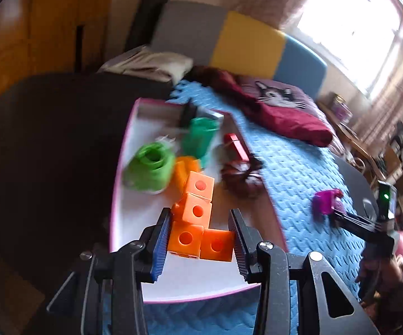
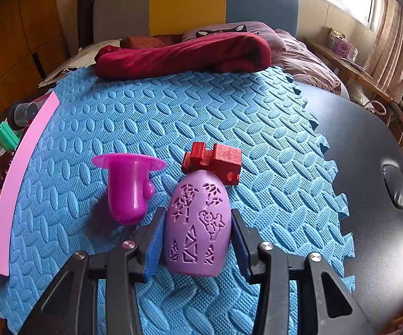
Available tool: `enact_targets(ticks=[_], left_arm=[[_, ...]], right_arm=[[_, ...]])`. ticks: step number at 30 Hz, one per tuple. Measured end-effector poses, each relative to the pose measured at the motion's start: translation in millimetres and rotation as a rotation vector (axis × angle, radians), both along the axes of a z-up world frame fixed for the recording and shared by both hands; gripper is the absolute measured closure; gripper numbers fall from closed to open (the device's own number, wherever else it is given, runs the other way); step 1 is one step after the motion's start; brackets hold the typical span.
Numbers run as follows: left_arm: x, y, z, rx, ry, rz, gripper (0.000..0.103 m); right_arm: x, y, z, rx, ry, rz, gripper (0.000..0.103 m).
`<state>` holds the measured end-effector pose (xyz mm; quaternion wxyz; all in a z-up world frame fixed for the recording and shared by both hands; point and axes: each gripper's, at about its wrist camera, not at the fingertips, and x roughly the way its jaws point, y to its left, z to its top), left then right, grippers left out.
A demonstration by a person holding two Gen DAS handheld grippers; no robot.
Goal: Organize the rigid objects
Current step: 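Carry the orange cubes toward the tray with the left gripper while the right gripper holds the lavender egg, then lower the orange cubes into the tray and open the left gripper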
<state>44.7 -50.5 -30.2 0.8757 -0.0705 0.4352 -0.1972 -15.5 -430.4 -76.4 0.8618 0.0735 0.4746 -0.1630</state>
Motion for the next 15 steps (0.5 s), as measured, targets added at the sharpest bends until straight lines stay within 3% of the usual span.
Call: enact_targets(ticks=[5,15], left_arm=[[11,10,-18,0.02,0.043,0.04,0.062],[36,-8,-45,0.091,0.097,0.035,0.06]], right_arm=[[0,0,0,-0.001,0.0,0.0,0.059],[0,0,0,0.0,0.0,-0.001,0.059]])
